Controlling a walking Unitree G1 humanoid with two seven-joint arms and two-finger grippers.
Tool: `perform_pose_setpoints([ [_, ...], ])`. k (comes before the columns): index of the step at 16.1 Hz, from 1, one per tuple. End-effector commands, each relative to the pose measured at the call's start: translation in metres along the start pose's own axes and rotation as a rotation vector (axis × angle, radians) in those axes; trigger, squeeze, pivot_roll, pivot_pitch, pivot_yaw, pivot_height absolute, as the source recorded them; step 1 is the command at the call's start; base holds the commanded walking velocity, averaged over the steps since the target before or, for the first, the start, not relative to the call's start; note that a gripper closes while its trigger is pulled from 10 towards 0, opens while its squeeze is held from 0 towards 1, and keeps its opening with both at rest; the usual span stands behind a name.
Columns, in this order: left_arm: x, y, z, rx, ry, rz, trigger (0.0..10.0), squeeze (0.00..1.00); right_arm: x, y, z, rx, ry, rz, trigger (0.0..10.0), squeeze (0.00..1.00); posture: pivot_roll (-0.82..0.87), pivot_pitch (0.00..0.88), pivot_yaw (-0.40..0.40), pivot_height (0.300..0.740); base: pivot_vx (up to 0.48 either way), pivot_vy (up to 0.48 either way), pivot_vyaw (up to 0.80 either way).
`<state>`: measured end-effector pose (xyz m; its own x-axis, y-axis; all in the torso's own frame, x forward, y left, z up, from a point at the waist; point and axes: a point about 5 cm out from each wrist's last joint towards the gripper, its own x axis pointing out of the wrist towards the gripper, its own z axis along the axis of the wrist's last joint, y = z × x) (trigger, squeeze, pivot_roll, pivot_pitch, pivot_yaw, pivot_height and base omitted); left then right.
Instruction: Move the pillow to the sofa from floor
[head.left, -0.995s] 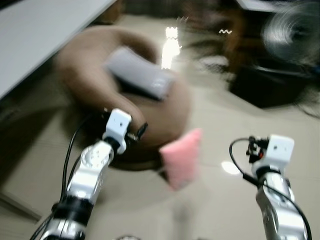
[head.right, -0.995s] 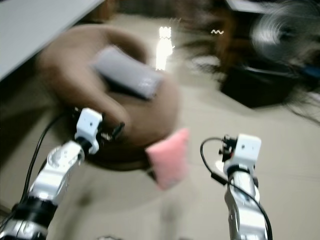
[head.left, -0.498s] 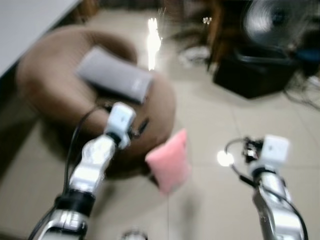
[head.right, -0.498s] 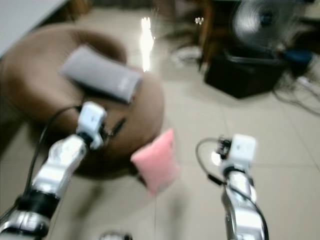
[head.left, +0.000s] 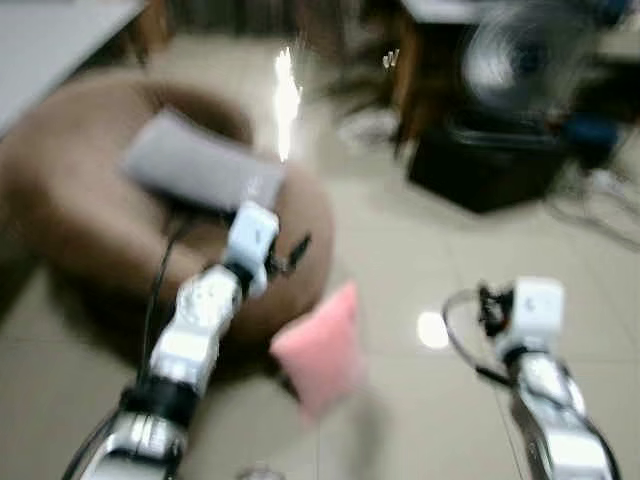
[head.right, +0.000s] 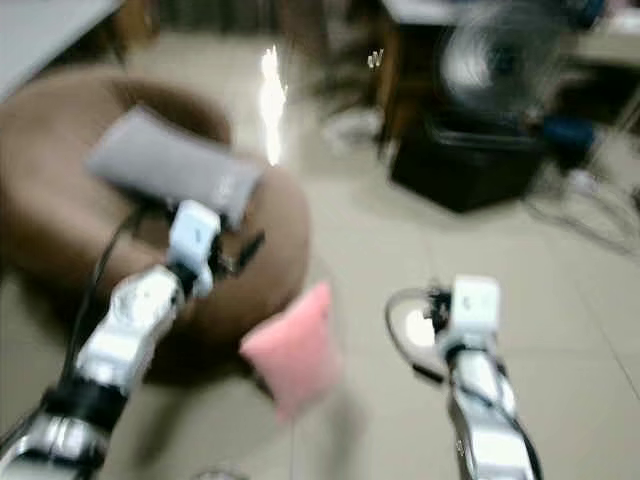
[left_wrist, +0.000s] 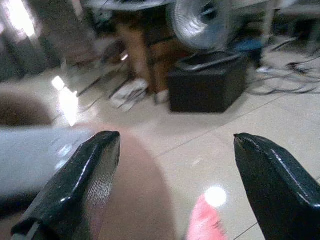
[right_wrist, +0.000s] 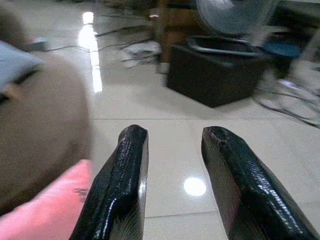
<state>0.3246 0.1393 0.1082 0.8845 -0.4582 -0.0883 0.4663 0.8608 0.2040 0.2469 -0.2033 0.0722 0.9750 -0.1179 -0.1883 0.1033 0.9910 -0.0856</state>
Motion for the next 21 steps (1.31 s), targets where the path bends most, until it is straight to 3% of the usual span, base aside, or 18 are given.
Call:
perform_pose_setpoints([
  [1,0.003,-0.002,0.003,0.013,-0.008,-0.020,10.0,0.00,-0.001,-0.005,-0.002,-0.004,0.010,-0.015,10.0,0.00,-0.02,0.023,-0.001,0.740,0.341,0.000,0.80],
  [3,0.003,-0.004,0.003,0.016,-0.008,-0.034,10.0,0.00,-0.001,-0.008,-0.004,0.041,0.015,-0.035,10.0,0.00,-0.03,0.020,0.002,0.740,0.334,0.000,0.00],
  [11,0.004,-0.010,0.000,0.013,-0.001,-0.068,10.0,0.00,-0.002,-0.010,-0.005,0.043,0.025,-0.050,10.0,0.00,-0.03,0.022,0.005,0.740,0.280,0.000,0.00],
  [15,-0.004,-0.024,-0.004,-0.006,-0.014,-0.198,10.0,0.00,-0.004,-0.008,-0.006,0.056,0.020,-0.047,10.0,0.00,-0.03,0.026,0.008,0.705,0.000,0.000,0.00],
  [21,-0.008,-0.024,-0.011,0.006,0.021,-0.192,10.0,0.00,-0.008,-0.005,-0.010,0.061,0.030,-0.049,10.0,0.00,-0.03,0.029,0.005,0.655,0.000,0.000,0.00],
])
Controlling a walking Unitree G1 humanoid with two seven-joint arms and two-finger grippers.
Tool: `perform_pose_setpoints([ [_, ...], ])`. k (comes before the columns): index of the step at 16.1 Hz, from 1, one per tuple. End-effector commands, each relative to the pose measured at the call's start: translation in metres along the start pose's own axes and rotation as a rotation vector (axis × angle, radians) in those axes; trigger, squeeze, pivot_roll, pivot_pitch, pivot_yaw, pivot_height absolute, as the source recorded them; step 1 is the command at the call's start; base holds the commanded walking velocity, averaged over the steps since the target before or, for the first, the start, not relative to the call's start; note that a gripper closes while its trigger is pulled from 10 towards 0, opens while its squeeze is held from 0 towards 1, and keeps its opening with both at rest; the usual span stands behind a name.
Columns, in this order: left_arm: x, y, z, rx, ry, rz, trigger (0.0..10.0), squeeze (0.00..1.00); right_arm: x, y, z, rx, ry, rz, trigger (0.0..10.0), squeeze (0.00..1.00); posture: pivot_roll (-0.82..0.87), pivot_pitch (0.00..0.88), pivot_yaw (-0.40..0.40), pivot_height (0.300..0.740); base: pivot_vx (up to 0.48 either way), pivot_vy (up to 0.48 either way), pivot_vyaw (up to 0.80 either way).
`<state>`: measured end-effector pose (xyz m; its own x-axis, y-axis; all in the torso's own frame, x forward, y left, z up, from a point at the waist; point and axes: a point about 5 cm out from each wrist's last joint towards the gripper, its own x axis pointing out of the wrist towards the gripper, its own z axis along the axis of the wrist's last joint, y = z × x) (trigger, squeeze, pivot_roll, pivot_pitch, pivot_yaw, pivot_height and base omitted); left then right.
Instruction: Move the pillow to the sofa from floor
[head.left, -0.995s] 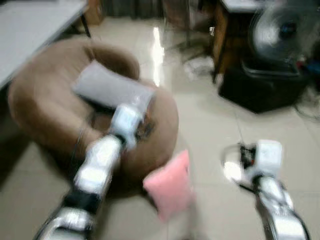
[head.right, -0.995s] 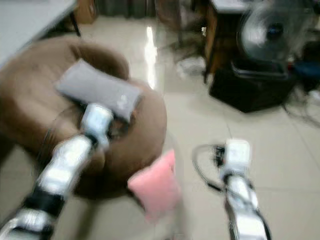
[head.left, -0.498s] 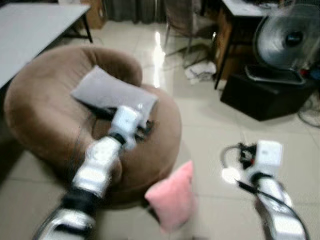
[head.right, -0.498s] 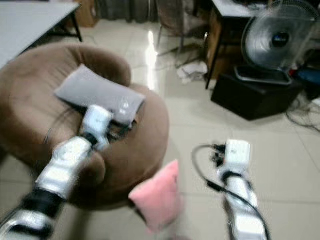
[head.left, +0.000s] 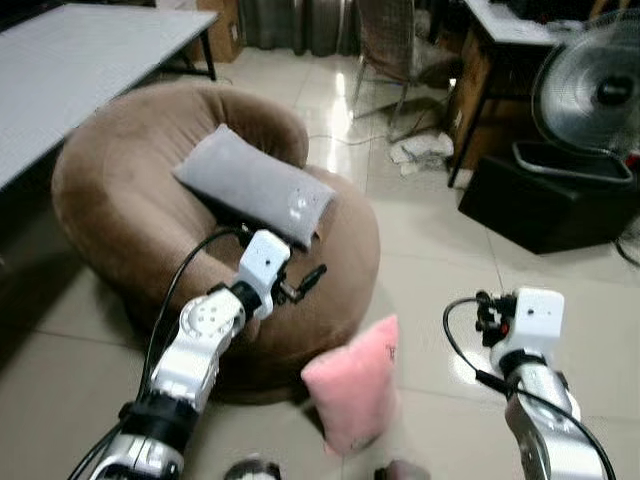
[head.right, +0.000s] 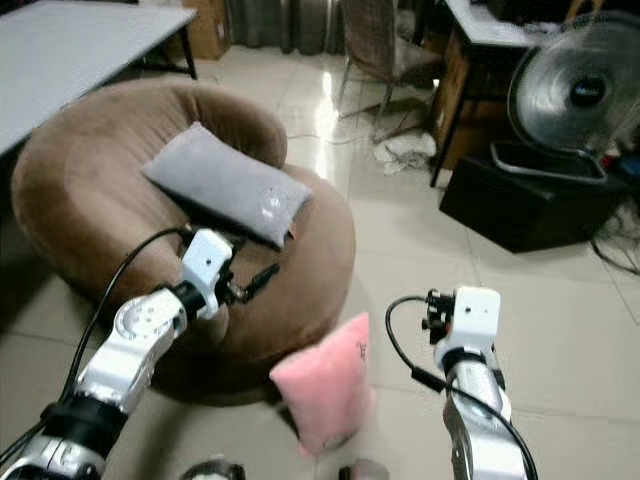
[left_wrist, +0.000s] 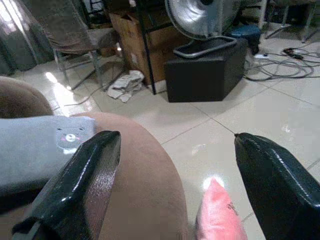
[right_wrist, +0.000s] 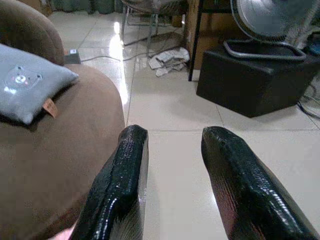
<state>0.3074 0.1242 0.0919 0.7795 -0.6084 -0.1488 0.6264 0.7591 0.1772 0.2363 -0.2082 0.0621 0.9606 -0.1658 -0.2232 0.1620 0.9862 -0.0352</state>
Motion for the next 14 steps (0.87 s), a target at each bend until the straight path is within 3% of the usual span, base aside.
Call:
perform_pose_setpoints([
  [1,-0.001,0.001,0.001,0.010,-0.002,0.005,10.0,0.00,-0.001,0.002,0.001,0.003,-0.004,-0.001,10.0,0.00,-0.03,0.029,0.005,0.645,0.000,0.000,0.00],
  [7,-0.001,0.002,-0.001,0.001,0.004,0.022,10.0,0.00,-0.004,0.005,-0.002,-0.001,0.005,0.005,10.0,0.00,-0.03,0.031,0.005,0.595,0.000,0.000,0.00],
  [9,0.000,0.006,-0.005,-0.003,0.035,0.067,10.0,0.00,-0.004,0.005,0.000,-0.008,-0.015,0.008,10.0,0.00,-0.03,0.031,0.005,0.570,0.000,0.000,0.00],
  [12,0.001,0.017,-0.018,-0.009,0.131,0.215,10.0,0.00,-0.001,0.010,0.002,-0.028,-0.029,0.018,10.0,0.00,-0.03,0.031,-0.008,0.570,0.000,0.000,0.00],
  [14,0.001,0.018,-0.021,-0.025,0.139,0.241,10.0,0.00,0.000,0.010,-0.002,-0.028,-0.014,-0.005,10.0,0.00,-0.02,0.032,-0.010,0.570,0.000,0.000,0.00],
])
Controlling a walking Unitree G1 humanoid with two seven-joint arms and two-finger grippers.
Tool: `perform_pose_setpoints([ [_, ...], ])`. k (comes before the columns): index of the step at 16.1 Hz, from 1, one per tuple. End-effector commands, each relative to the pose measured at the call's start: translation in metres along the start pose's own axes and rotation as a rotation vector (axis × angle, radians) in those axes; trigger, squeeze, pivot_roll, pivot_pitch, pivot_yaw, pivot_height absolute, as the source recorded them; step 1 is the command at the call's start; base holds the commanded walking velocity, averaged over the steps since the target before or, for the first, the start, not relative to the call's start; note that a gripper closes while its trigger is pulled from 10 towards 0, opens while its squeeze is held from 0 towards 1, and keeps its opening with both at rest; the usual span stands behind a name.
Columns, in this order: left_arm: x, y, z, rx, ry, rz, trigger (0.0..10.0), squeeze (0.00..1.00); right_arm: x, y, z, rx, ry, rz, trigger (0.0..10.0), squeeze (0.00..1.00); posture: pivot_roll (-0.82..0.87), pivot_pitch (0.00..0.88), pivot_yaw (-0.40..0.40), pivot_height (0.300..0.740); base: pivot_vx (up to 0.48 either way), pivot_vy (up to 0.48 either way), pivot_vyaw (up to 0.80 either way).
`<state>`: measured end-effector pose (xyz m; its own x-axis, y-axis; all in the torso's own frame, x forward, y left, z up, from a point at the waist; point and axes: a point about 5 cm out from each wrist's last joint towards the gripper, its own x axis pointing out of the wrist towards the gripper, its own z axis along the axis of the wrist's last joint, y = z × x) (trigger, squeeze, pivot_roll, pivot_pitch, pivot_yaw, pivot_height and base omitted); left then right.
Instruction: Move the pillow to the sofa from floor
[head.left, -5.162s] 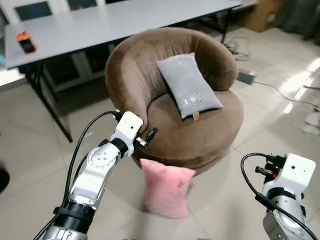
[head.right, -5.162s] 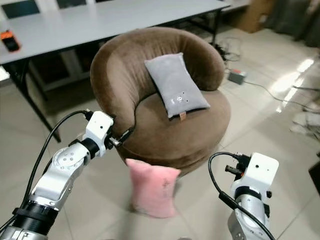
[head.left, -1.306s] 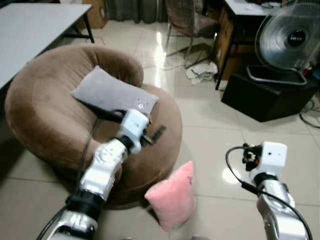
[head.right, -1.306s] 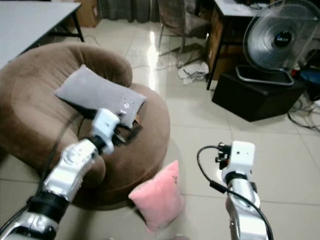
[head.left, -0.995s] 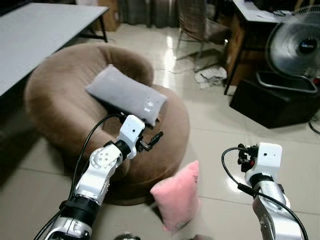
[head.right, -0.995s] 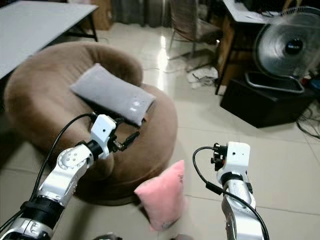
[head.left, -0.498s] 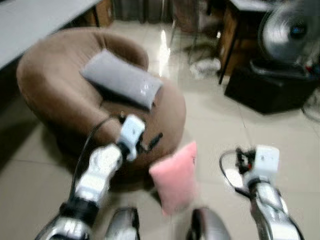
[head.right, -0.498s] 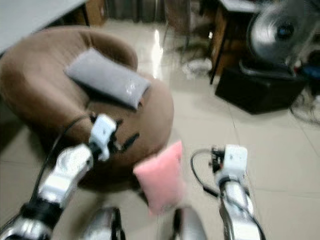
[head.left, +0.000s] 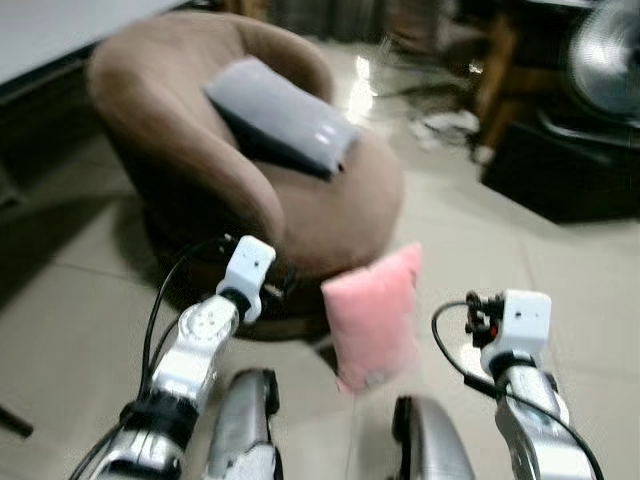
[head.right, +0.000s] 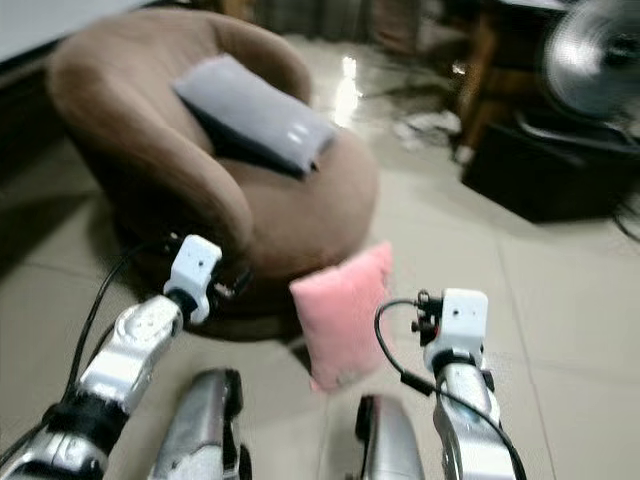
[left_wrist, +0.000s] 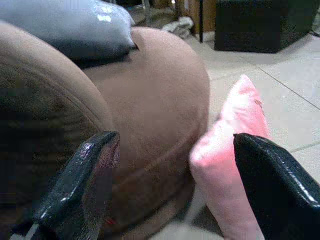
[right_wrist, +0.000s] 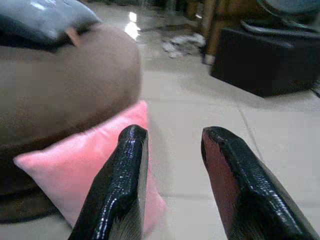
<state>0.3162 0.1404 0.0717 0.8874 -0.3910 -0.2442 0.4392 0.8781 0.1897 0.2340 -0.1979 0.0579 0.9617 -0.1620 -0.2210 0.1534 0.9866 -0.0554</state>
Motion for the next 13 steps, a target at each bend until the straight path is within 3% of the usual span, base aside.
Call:
perform_pose_setpoints([
  [1,0.002,0.003,0.001,-0.006,0.001,0.027,10.0,0.00,0.003,0.000,0.000,-0.003,0.000,-0.018,10.0,0.00,-0.02,0.032,-0.012,0.570,0.000,0.000,0.00],
  [8,0.008,-0.009,-0.009,-0.027,-0.012,-0.024,10.0,0.00,0.000,-0.005,-0.019,-0.002,0.042,-0.074,10.0,0.00,-0.02,0.031,-0.003,0.570,0.000,0.000,-0.78],
  [11,0.011,-0.005,-0.006,-0.010,-0.017,-0.007,10.0,0.00,0.000,-0.008,-0.021,-0.008,0.041,-0.074,10.0,0.00,-0.02,0.032,-0.002,0.570,0.256,0.000,-0.78],
  [13,0.012,0.000,-0.005,0.000,-0.025,0.007,10.0,0.00,0.001,-0.005,-0.018,-0.013,0.025,-0.028,10.0,0.00,-0.02,0.027,-0.001,0.570,0.257,0.000,0.00],
])
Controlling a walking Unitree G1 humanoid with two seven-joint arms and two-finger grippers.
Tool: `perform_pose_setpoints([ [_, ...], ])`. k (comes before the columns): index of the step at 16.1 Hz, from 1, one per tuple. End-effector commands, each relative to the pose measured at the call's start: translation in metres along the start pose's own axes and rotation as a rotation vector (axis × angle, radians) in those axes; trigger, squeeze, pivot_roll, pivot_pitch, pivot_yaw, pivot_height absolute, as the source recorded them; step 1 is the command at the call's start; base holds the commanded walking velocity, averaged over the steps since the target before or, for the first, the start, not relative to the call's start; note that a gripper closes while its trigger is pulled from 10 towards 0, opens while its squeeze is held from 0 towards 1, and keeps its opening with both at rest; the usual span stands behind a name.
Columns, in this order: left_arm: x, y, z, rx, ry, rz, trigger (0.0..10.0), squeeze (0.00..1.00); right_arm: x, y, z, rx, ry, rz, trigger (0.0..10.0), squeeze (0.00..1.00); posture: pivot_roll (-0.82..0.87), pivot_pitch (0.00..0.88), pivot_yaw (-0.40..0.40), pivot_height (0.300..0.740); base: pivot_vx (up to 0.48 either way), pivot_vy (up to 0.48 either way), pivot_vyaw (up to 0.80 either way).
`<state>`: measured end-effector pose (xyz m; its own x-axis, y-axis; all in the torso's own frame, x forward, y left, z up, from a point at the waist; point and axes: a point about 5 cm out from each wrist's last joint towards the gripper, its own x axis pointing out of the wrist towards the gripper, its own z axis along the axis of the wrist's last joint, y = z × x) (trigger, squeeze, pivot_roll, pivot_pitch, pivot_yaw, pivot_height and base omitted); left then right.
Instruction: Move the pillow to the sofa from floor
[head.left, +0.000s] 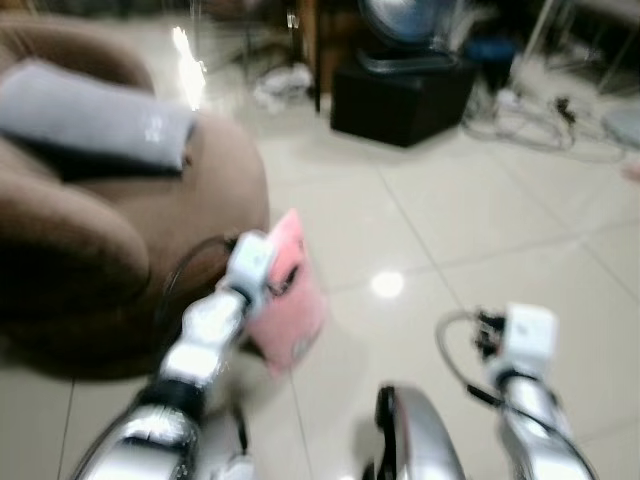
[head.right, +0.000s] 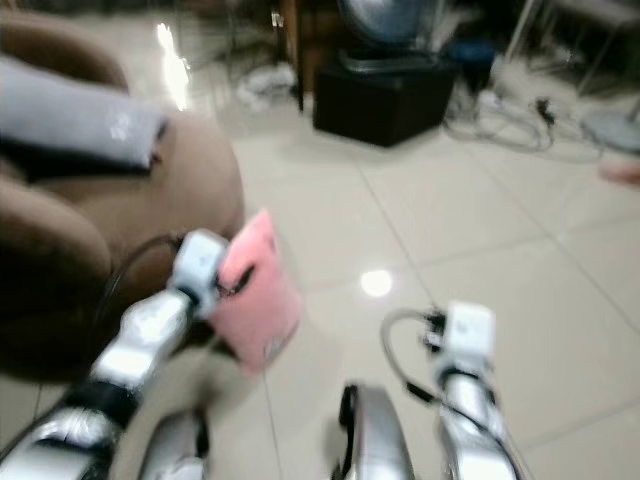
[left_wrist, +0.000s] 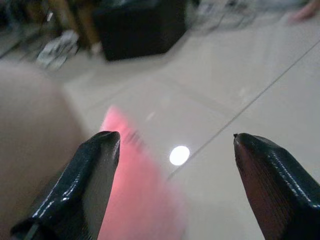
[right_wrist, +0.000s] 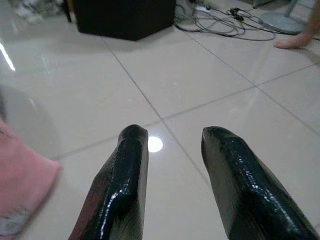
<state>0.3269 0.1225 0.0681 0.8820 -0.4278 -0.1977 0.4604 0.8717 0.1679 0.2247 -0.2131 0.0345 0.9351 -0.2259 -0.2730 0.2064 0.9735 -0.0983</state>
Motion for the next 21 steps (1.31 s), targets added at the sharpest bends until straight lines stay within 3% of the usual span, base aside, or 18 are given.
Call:
perform_pose_setpoints([
  [1,-0.006,0.014,-0.007,0.021,0.029,0.040,10.0,0.00,0.002,0.013,0.008,0.012,-0.038,0.056,10.0,0.00,-0.02,0.023,0.001,0.570,0.255,0.000,0.00],
  [12,-0.003,0.015,-0.006,0.026,0.013,0.032,10.0,0.00,0.005,0.015,0.007,-0.008,-0.030,0.092,10.0,0.00,-0.02,0.013,0.000,0.570,0.303,0.000,0.00],
  [14,-0.003,0.016,-0.005,0.027,0.013,0.035,10.0,0.00,0.005,0.022,0.004,-0.078,-0.011,0.161,10.0,0.00,-0.02,0.015,-0.001,0.570,0.330,0.000,0.00],
  [17,-0.003,0.017,-0.006,0.028,0.015,0.037,10.0,0.00,0.004,0.025,0.002,-0.090,-0.002,0.184,10.0,0.00,-0.02,0.015,-0.001,0.570,0.333,0.000,0.68],
  [18,-0.002,0.016,-0.006,0.028,0.015,0.034,10.0,0.00,0.003,0.024,0.001,-0.049,0.002,0.179,10.0,0.00,-0.02,0.017,-0.001,0.570,0.330,0.000,0.00],
  [21,-0.002,0.016,-0.006,0.030,0.019,0.028,10.0,0.00,0.003,0.024,0.001,-0.061,0.003,0.184,10.0,0.00,-0.02,0.017,0.001,0.570,0.331,0.000,0.00],
])
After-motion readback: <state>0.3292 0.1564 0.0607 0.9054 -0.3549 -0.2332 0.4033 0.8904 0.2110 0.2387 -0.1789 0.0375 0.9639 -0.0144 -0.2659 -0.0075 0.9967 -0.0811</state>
